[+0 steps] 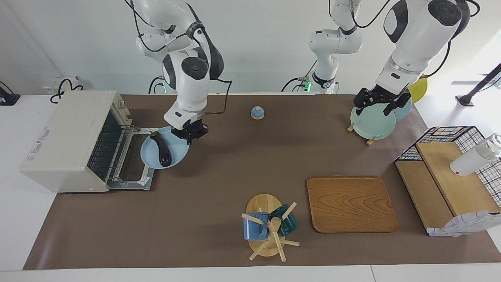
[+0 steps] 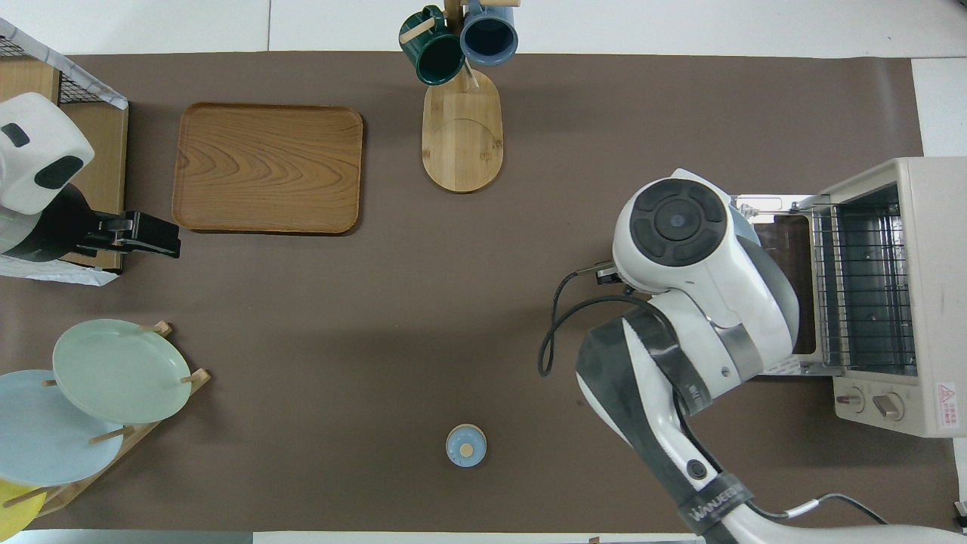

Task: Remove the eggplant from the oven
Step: 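Pull the eggplant out and carry it onto the pale blue plate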

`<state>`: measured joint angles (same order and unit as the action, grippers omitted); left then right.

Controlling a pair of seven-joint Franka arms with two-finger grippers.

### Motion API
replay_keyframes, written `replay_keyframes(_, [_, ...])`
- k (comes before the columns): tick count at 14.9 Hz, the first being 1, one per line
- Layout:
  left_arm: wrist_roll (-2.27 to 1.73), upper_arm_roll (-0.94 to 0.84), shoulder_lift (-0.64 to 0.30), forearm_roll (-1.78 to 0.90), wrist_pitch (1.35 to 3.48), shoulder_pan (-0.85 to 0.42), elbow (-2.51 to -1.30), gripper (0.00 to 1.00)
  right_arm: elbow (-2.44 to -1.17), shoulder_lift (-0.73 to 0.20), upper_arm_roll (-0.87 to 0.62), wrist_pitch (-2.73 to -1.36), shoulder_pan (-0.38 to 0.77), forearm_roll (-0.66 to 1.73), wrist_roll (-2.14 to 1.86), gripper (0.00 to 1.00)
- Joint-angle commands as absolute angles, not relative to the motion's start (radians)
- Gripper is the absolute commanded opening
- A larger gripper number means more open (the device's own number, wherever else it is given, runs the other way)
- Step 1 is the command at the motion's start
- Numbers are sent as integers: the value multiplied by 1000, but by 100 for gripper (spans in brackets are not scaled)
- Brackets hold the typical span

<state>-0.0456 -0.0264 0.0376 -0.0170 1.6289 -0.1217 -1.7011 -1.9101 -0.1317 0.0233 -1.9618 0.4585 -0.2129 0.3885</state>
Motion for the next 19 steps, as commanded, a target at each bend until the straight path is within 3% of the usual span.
replay_keyframes(1, [-46,-34,44,-31,1634,-101,-1700,100,-1730,-274,23,-1904,575,-189,547,0])
replay_keyframes(4, [-46,-34,44,-31,1637,-98,-1700,100,-1510,-464,23,-1871,690,-189,722,0])
replay_keyframes(5, [-45,-34,44,-31,1637,-100,-1700,100,-1491,-494,21,-1876,698,-189,757,0])
replay_keyframes(15, [-45,-32,41,-29,1655,-77,-1695,100,-1531,-558,-17,-2128,738,-53,928,0])
replay_keyframes(16, [-44,-32,41,-29,1655,-77,-1695,100,-1531,-561,-17,-2170,738,-37,924,8])
replay_keyframes(18, [-46,-32,41,-29,1655,-77,-1695,100,-1529,-571,-17,-2229,736,-35,920,35])
replay_keyframes(19, [-46,-32,41,-29,1655,-77,-1695,100,-1523,-571,-17,-2232,732,-38,916,39])
